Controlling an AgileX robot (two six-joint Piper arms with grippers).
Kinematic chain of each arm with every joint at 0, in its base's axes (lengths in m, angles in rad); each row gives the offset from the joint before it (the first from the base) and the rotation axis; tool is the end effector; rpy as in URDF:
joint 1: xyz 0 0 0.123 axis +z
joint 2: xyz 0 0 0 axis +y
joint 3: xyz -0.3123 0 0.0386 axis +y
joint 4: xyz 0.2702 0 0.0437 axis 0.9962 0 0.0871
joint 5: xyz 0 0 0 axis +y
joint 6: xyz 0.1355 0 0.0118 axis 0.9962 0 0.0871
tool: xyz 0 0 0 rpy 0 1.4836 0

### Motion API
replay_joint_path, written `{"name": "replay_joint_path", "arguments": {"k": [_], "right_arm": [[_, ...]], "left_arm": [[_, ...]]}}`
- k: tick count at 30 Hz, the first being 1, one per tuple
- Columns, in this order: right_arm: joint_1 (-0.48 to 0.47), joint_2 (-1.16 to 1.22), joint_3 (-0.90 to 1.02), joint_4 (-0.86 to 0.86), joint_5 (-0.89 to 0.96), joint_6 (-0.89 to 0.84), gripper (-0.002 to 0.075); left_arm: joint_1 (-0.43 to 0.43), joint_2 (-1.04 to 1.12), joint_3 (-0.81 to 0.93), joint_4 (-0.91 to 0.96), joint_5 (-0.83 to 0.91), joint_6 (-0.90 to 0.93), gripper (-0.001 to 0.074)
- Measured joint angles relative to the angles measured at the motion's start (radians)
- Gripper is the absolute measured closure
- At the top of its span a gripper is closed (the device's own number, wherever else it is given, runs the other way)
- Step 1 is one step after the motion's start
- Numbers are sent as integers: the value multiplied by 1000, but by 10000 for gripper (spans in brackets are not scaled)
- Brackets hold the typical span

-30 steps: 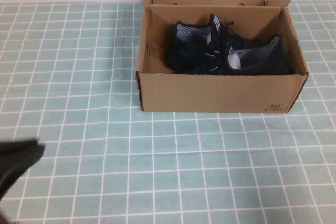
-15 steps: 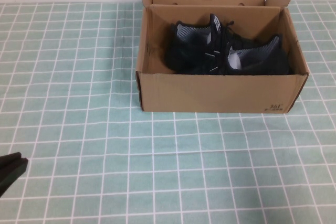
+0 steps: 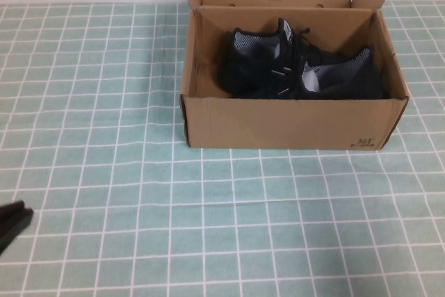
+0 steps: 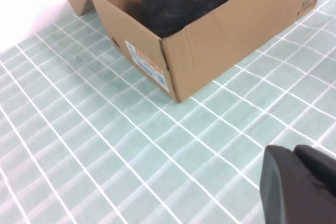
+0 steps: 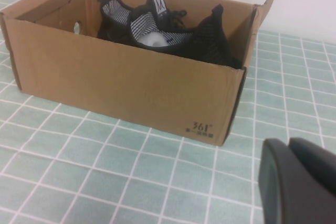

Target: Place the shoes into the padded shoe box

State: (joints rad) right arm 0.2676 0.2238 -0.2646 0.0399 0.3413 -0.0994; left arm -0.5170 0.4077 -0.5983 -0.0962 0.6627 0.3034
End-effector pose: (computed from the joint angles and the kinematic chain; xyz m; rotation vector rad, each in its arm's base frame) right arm 0.1009 0.0296 0.2558 -0.3024 1.7608 0.1599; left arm 0.0930 -0.0621 0.3256 0.7495 1.8120 -0.2484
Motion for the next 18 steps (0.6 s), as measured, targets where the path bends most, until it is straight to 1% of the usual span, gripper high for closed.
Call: {"name": "replay_joint_path", "arguments": {"k": [2,5,8,10,13,18], "right_arm": [[0,0,0,0,0,0,733],[0,0,0,0,0,0,733],[0,0,0,0,0,0,733],[0,0,0,0,0,0,733],[0,0,0,0,0,0,733],[0,0,0,0,0,0,733]], "left_arm": [[0,-21,22,10,-62,4,736],[0,-74,91,19,-209,6,736],[26,-134,209,23,-376,4,736],[70,-170,294,23,-468,-20,737],[149,-216,393,23,-558,-93,736],[294,-255,497,-2,-596,-163,737]]}}
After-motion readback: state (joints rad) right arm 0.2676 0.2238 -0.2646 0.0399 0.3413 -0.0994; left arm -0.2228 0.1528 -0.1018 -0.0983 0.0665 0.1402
